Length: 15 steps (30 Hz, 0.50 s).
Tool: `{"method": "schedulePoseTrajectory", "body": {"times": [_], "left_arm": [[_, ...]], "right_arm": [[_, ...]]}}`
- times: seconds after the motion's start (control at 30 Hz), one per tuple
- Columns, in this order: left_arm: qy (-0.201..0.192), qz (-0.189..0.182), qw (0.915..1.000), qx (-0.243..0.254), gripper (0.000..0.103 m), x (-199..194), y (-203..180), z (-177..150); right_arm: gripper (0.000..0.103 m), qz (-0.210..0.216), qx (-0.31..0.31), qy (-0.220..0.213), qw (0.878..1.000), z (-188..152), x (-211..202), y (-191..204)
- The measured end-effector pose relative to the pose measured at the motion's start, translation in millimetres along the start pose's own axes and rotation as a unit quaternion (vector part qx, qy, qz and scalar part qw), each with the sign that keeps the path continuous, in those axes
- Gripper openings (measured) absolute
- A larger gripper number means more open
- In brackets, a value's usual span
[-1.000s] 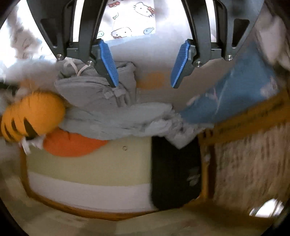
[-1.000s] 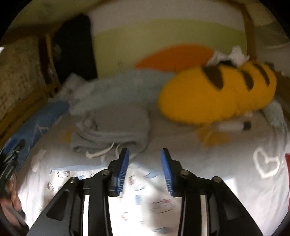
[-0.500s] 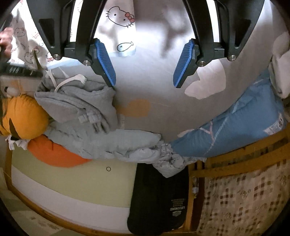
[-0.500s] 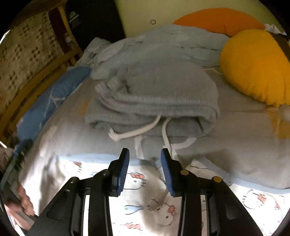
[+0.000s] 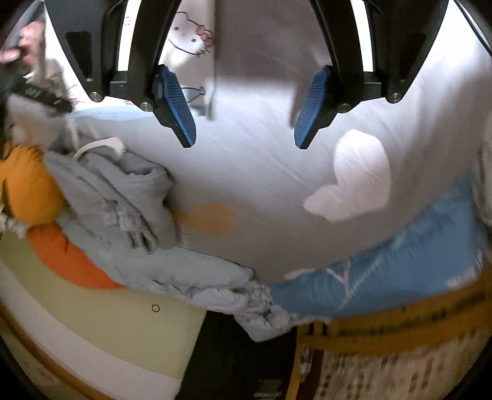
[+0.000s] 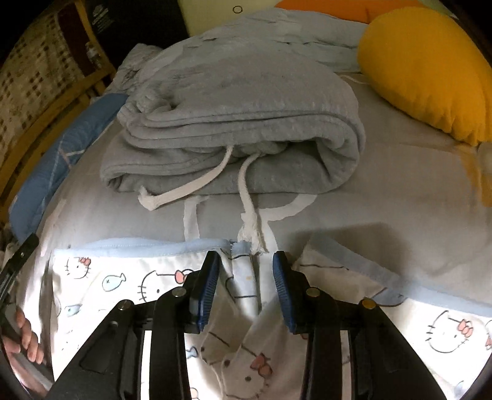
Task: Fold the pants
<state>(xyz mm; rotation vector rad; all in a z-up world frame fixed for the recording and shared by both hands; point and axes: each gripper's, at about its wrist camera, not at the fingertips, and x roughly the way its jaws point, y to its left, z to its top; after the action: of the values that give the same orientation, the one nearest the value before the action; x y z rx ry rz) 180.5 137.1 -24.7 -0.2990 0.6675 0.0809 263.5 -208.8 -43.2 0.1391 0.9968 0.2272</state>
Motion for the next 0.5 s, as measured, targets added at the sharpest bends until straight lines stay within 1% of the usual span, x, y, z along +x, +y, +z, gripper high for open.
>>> {"method": "schedulePoseTrajectory", "body": {"times": [0.03, 0.07, 0.1, 0.17, 0.23, 0.27, 0.3, 0.4, 0.43, 0.47, 0.5], "left_arm": [[0.002, -0.006, 1.0, -0.007, 0.065, 0, 3, 0], [0.003, -0.005, 0.9999, -0.01, 0.065, 1, 5, 1], [0.002, 0.0, 1.0, -0.009, 0.065, 1, 5, 1], [0.0, 0.008, 1.0, -0.005, 0.065, 0, 5, 1], [0.0, 0.005, 1.0, -0.005, 0.065, 0, 4, 1], [0.002, 0.0, 1.0, -0.004, 0.065, -1, 3, 0], [0.003, -0.003, 1.0, -0.002, 0.065, -1, 2, 0], [0.009, -0.011, 0.9999, 0.005, 0.065, 1, -2, 1], [0.013, -0.018, 0.9997, 0.006, 0.065, 3, -3, 1], [0.022, -0.033, 0.9992, 0.005, 0.066, 5, -4, 0], [0.036, -0.06, 0.9975, -0.002, 0.069, 9, -3, 0]], "right_arm": [[0.036, -0.001, -0.011, 0.002, 1.0, -1, 1, 4], [0.031, -0.005, -0.02, 0.002, 1.0, -2, -1, 5], [0.028, -0.009, -0.024, 0.002, 1.0, -3, -1, 7], [0.012, -0.015, -0.019, -0.002, 1.0, -3, -3, 6], [0.007, -0.02, -0.003, -0.014, 1.0, -2, -10, -2], [0.006, -0.028, 0.003, -0.022, 0.999, -2, -13, -4], [0.006, -0.049, 0.011, -0.034, 0.998, -1, -17, -8], [0.006, -0.099, 0.017, -0.043, 0.994, -1, -18, -12], [0.006, -0.1, 0.018, -0.039, 0.994, -1, -16, -13], [0.006, -0.099, 0.019, -0.031, 0.994, -1, -12, -13], [0.006, -0.1, 0.02, -0.027, 0.994, -1, -11, -14]]}}
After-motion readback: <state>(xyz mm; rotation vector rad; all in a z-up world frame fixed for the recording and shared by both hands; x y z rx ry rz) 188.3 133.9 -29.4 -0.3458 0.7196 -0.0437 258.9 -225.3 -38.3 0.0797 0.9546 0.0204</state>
